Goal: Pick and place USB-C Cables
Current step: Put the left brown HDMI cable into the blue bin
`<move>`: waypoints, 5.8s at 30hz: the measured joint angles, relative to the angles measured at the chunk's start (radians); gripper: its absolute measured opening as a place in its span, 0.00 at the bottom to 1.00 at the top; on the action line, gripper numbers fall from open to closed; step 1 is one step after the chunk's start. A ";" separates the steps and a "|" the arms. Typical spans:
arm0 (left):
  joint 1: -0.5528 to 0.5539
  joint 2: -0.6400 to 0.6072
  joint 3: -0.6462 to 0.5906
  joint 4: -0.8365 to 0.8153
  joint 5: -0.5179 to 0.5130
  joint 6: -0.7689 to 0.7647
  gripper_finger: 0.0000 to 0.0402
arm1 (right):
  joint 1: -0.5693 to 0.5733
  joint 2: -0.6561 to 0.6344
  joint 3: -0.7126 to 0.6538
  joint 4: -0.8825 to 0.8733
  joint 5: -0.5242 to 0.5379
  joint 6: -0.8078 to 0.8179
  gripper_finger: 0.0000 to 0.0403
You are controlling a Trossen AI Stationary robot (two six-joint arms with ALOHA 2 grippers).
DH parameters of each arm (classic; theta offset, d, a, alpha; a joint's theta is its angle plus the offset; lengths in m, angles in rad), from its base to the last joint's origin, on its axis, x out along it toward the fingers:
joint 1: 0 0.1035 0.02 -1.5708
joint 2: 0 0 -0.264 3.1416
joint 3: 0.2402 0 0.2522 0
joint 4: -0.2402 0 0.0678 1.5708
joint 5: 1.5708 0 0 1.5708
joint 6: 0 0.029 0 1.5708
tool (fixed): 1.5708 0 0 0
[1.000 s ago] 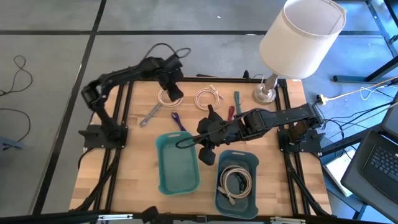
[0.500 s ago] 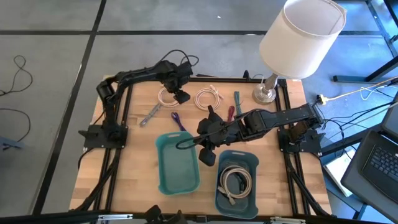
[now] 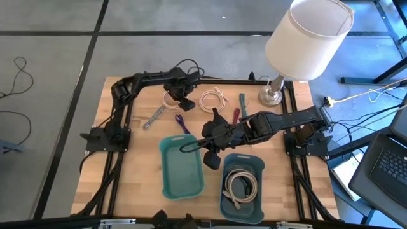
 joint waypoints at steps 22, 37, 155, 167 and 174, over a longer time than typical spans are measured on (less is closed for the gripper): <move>0.008 -0.010 -0.005 -0.052 0.038 0.120 0.07 | 0.021 0.001 0.000 -0.061 -0.007 0.023 0.03; -0.009 -0.803 -0.027 -0.012 0.159 0.048 0.07 | 0.020 0.001 0.000 -0.178 0.095 0.040 0.03; -0.073 -1.081 -0.436 0.879 0.627 -0.058 0.40 | 0.445 0.243 0.102 -0.461 -0.099 1.069 0.06; -0.073 -1.081 -0.436 0.880 0.635 -0.058 0.40 | 0.431 0.252 -0.074 -0.273 -0.108 1.103 0.06; -0.073 -1.086 -0.436 0.880 0.638 -0.058 0.39 | 0.405 0.148 -0.380 0.040 -0.149 1.090 0.06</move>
